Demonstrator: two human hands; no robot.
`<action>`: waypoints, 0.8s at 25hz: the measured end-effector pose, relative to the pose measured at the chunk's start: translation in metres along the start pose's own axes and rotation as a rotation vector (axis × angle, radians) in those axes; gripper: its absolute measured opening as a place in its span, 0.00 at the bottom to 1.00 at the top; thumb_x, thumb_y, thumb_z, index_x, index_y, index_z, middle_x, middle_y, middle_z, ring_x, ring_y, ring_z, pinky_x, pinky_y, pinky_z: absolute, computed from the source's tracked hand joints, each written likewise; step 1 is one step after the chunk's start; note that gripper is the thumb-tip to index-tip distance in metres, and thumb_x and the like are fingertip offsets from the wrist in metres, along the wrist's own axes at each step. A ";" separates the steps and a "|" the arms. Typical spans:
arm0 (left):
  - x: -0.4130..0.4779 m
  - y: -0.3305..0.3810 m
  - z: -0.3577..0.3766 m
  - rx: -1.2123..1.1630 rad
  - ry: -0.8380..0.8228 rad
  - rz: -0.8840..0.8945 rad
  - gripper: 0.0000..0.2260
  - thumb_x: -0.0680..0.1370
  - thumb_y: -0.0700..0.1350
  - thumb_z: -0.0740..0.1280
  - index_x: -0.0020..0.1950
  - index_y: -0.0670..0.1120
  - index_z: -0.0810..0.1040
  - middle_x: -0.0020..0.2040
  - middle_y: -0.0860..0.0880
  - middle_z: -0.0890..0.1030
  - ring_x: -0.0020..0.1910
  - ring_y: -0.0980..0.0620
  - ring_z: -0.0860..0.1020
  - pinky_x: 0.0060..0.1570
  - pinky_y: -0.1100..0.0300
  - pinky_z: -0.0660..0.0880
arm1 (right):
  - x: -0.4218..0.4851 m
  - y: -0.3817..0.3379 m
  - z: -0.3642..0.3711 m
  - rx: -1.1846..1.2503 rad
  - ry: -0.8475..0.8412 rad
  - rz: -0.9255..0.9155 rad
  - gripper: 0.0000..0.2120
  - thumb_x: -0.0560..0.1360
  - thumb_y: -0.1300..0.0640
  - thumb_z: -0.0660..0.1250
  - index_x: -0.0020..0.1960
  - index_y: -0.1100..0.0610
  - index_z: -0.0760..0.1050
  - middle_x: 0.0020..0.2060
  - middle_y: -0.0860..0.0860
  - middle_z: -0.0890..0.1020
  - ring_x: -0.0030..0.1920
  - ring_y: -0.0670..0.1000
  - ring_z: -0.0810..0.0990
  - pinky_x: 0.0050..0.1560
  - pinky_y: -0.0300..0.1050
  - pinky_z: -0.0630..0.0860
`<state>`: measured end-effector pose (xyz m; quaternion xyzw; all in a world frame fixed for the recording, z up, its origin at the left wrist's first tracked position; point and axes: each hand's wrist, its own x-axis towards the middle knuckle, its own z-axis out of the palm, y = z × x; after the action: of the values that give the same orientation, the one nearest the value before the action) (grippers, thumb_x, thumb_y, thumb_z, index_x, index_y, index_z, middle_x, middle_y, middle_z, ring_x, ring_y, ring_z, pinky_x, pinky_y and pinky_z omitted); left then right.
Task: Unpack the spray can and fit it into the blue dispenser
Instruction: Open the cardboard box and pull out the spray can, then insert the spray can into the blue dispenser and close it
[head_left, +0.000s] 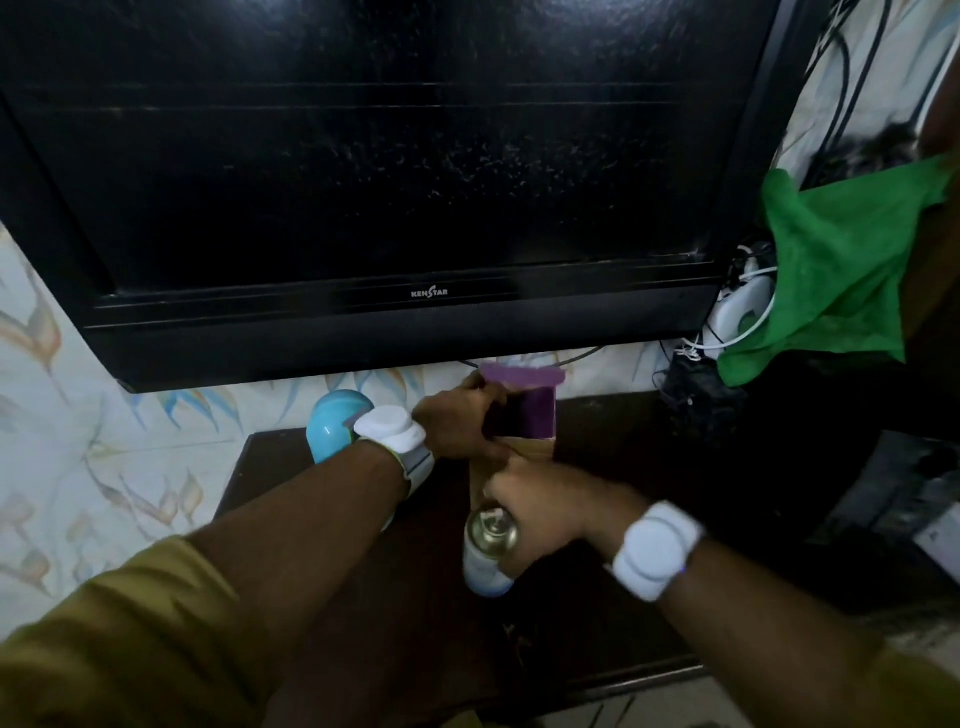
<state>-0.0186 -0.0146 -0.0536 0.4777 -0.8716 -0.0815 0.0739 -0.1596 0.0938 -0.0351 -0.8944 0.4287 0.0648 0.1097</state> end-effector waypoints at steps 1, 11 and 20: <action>-0.002 -0.001 0.000 -0.021 -0.018 0.017 0.41 0.67 0.65 0.74 0.75 0.55 0.63 0.76 0.47 0.63 0.69 0.43 0.71 0.66 0.50 0.71 | 0.008 0.005 0.016 0.006 -0.003 0.032 0.21 0.59 0.42 0.79 0.45 0.53 0.81 0.39 0.50 0.86 0.38 0.51 0.83 0.39 0.49 0.83; -0.018 -0.025 -0.035 -0.313 -0.132 -0.019 0.25 0.68 0.55 0.77 0.63 0.52 0.76 0.61 0.53 0.76 0.62 0.51 0.74 0.62 0.51 0.73 | -0.012 0.017 -0.033 0.176 0.257 0.149 0.16 0.71 0.45 0.74 0.56 0.49 0.80 0.47 0.46 0.84 0.47 0.46 0.82 0.49 0.48 0.81; -0.015 -0.011 -0.034 -0.199 0.115 0.073 0.13 0.76 0.48 0.72 0.60 0.51 0.81 0.60 0.51 0.80 0.55 0.54 0.79 0.53 0.61 0.75 | 0.002 0.066 -0.028 -0.040 0.551 0.242 0.09 0.78 0.54 0.66 0.56 0.47 0.83 0.54 0.45 0.83 0.56 0.51 0.79 0.56 0.48 0.74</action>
<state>0.0054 -0.0099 -0.0235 0.4398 -0.8703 -0.1376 0.1737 -0.2095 0.0447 -0.0181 -0.8228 0.5443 -0.1595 -0.0370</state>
